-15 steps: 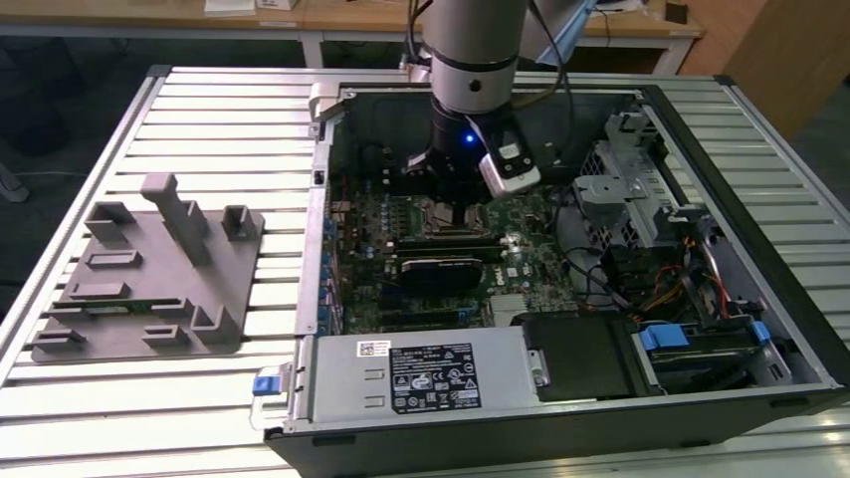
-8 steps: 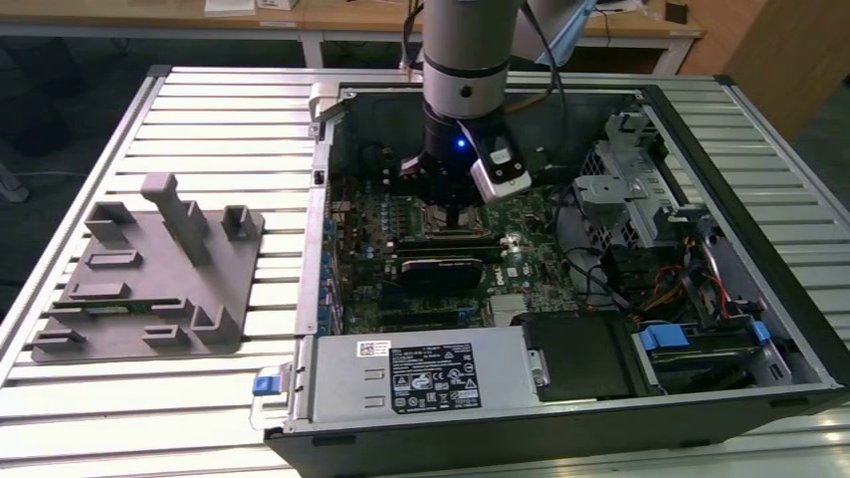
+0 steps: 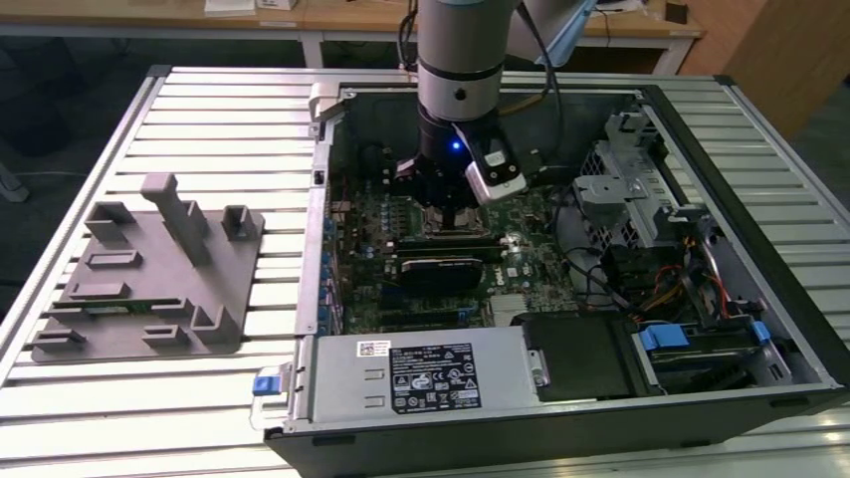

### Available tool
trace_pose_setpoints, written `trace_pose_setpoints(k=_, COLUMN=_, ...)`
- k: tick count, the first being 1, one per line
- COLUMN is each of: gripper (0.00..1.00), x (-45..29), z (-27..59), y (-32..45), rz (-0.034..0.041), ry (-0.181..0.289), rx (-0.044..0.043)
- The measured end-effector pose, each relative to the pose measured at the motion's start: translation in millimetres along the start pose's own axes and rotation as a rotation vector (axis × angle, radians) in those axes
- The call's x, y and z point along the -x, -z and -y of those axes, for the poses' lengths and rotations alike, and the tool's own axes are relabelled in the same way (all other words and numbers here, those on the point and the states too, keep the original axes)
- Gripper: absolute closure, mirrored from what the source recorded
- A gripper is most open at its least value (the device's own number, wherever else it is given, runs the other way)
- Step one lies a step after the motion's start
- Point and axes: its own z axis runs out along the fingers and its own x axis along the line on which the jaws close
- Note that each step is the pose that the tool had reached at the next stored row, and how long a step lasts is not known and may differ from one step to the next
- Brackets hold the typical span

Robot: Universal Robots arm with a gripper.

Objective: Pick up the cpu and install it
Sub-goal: 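Install the second cpu locking lever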

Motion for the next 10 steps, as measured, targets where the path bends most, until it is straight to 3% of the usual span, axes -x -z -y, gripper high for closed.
trace_pose_setpoints(k=3, gripper=0.89, x=-0.1, z=0.1, y=-0.1, rz=-0.0001, ry=0.000, rx=0.0007)
trace_pose_setpoints(k=7, gripper=0.89, x=-0.4, z=1.4, y=-1.9, rz=-0.0011, ry=-0.001, rx=0.0102)
trace_pose_setpoints(k=10, gripper=0.89, x=-0.5, z=3.1, y=-3.2, rz=-0.0013, ry=-0.001, rx=0.0124)
